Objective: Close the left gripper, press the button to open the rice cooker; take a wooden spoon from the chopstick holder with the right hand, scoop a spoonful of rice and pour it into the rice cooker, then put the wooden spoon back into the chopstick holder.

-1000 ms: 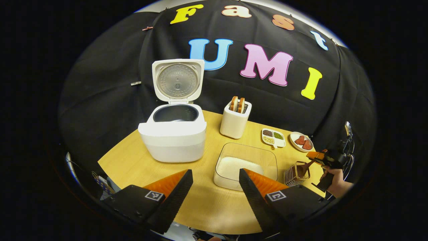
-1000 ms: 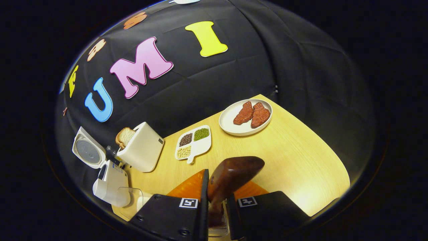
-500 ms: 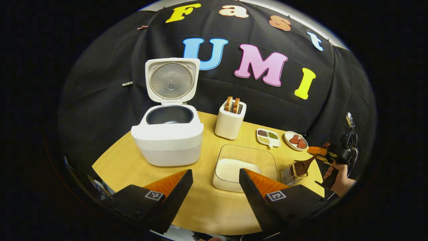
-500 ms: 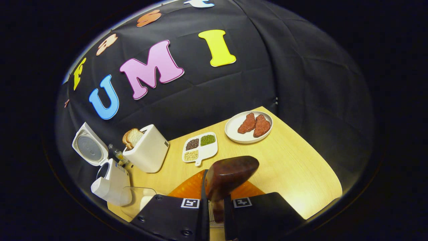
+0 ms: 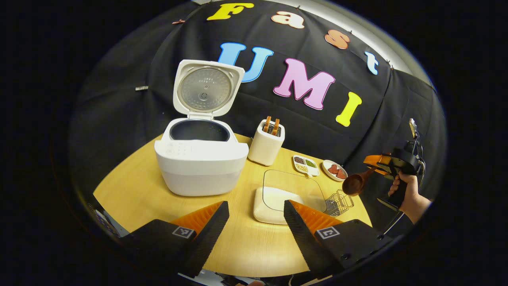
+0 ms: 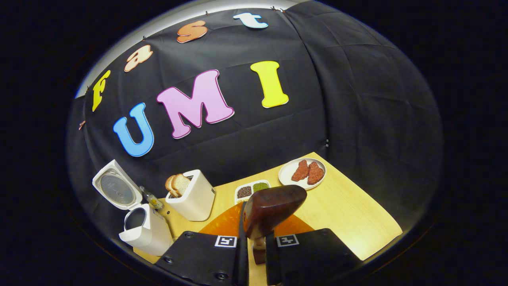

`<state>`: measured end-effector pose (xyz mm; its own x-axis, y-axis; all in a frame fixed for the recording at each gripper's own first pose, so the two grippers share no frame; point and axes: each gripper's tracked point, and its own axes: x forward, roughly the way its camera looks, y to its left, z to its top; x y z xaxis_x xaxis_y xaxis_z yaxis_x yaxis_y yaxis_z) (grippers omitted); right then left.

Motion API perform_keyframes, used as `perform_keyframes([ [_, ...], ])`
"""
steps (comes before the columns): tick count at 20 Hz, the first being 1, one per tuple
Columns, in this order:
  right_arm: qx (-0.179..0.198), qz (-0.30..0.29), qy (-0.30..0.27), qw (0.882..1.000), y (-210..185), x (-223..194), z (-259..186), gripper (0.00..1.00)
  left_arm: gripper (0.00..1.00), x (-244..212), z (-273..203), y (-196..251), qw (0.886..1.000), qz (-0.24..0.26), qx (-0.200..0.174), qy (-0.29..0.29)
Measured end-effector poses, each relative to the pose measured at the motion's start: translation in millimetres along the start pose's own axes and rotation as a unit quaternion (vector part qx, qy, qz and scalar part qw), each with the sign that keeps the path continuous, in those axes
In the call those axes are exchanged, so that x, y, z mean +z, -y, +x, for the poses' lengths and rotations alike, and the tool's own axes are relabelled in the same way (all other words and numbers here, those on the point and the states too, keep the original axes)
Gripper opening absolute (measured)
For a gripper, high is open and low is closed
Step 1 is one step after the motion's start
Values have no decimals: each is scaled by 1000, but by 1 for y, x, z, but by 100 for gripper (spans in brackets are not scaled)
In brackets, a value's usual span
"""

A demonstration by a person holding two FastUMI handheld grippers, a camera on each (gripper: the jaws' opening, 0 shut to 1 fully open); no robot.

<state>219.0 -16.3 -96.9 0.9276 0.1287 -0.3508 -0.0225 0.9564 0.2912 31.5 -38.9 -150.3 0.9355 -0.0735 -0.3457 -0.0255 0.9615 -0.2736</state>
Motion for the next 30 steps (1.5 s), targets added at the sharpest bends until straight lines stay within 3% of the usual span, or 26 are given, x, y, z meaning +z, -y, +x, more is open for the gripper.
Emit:
perform_keyframes([
  [5, 44, -24, -7, 999, -73, -31, -5, 21, 96, 1, -12, -9, 996, 85, -41, -1],
  [8, 57, -37, -20, 997, -99, -61, 0, 21, 96, 4, -11, -25, 993, 109, -44, -2],
  [15, 34, -103, -60, 992, -95, -140, 37, 22, 96, -14, 4, -66, 997, 53, -41, -33],
  [20, 17, -153, -55, 987, -88, -168, 46, 21, 96, -20, 12, -97, 998, 58, -1, -40],
  [27, 19, -171, -54, 984, -104, -194, 39, 22, 96, -26, 5, -102, 999, 28, 3, -39],
  [30, 20, -129, -78, 988, -110, -203, 34, 22, 96, -26, 1, -104, 999, 25, 6, -37],
])
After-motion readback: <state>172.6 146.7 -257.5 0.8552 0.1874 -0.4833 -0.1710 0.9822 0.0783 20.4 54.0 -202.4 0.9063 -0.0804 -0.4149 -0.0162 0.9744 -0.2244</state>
